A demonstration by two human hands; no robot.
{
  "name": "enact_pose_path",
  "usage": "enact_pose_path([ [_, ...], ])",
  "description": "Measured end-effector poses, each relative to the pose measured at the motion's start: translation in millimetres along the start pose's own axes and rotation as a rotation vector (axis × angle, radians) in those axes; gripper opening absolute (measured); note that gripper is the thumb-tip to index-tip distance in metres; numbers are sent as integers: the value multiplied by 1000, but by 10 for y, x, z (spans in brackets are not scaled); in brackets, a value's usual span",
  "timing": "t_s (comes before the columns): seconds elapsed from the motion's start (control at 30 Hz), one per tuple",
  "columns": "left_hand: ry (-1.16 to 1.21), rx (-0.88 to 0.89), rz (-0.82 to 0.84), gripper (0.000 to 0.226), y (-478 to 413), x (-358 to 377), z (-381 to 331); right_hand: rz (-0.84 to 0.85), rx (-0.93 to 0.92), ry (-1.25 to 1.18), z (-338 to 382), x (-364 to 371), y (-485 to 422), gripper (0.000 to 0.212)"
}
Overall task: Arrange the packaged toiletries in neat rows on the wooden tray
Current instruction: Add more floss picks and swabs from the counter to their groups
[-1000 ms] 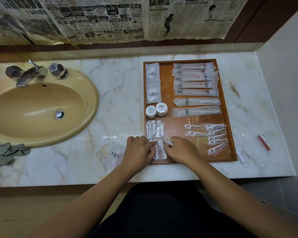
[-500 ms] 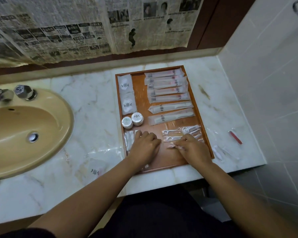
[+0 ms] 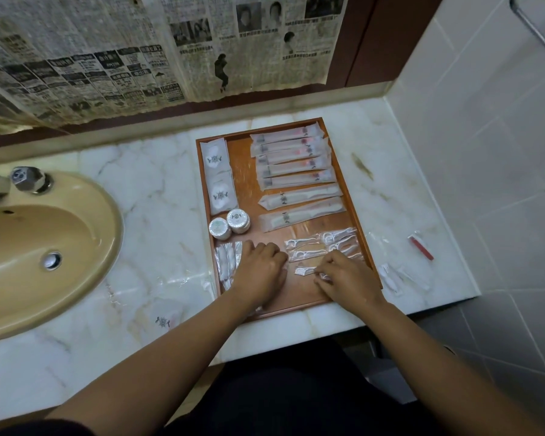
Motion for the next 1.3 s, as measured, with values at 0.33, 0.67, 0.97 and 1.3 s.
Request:
enact_pose_path([
  [0.33,39,143,-31,21,-16,93,-230,11,-34,64,-14,130,-85,33],
  [0.67,100,98,-58,22,5,104,-218,23,69,-29,-8,-34,-58,36],
  [0.97,241,-25,-64,23,75,119,-49,339,270,-497,-96,4,-64,25],
  [1.3,353,-99,-125,24,133,91,-26,369,509,-1079,-160,-5,-64,51],
])
Point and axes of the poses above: each hand's wrist, its own y-axis away from the middle knuckle, its own x-axis out of the palm, z = x × y, the point moved 8 cm from there along -y, towards the middle knuckle, and after that the axes turned 12 degrees about x, right-handed, at the moved point
